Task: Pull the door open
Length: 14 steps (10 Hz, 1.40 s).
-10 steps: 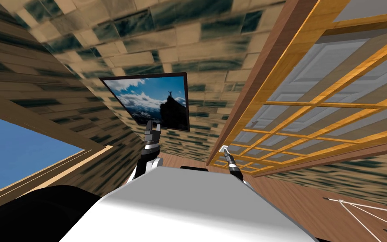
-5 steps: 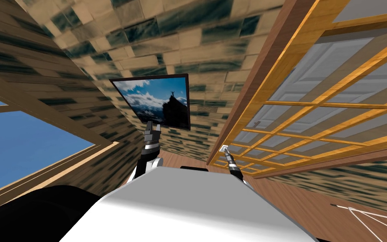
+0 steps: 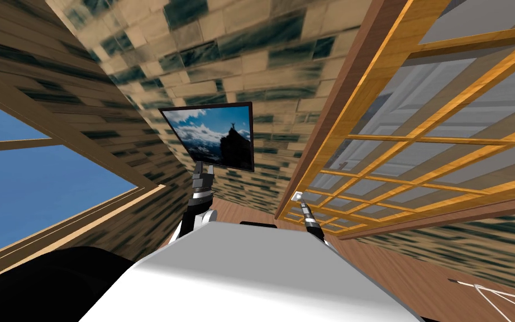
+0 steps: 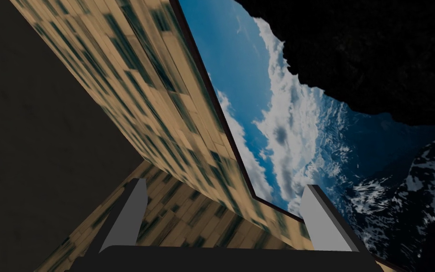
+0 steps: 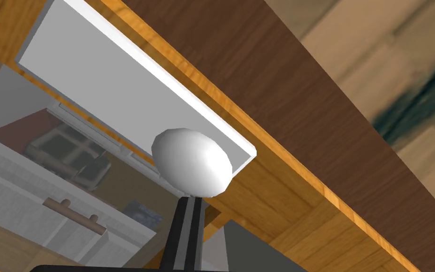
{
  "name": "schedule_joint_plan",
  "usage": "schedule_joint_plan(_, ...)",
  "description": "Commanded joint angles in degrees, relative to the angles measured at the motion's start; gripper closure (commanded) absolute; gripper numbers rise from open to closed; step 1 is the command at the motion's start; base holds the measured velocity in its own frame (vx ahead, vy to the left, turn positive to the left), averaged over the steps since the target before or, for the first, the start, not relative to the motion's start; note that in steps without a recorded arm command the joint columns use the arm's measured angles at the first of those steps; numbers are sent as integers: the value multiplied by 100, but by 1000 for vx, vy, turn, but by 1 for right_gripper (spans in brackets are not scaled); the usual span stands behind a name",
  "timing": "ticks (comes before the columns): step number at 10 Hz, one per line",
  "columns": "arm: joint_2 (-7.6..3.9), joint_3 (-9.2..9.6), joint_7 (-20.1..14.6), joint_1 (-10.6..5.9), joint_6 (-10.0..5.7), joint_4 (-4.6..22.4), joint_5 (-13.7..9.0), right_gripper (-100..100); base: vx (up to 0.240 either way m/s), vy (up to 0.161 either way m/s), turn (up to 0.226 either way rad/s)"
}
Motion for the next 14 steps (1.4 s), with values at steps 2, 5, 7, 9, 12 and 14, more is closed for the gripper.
schedule_joint_plan(2,-26,-67,372,80,-76,-4,86,-100,-2,37,-33)
schedule_joint_plan(5,-73,-161,850,189,-184,7,196,-100,-3,43,-17)
schedule_joint_plan(7,-91,-197,1091,232,-225,12,239,-100,-6,35,-16)
schedule_joint_plan(9,-129,-274,1461,321,-312,22,330,-100,-8,30,-17)
schedule_joint_plan(12,-148,-314,1785,368,-357,27,377,-100,-8,26,-11)
schedule_joint_plan(14,-187,-394,2166,462,-447,39,472,-100,-10,34,-19)
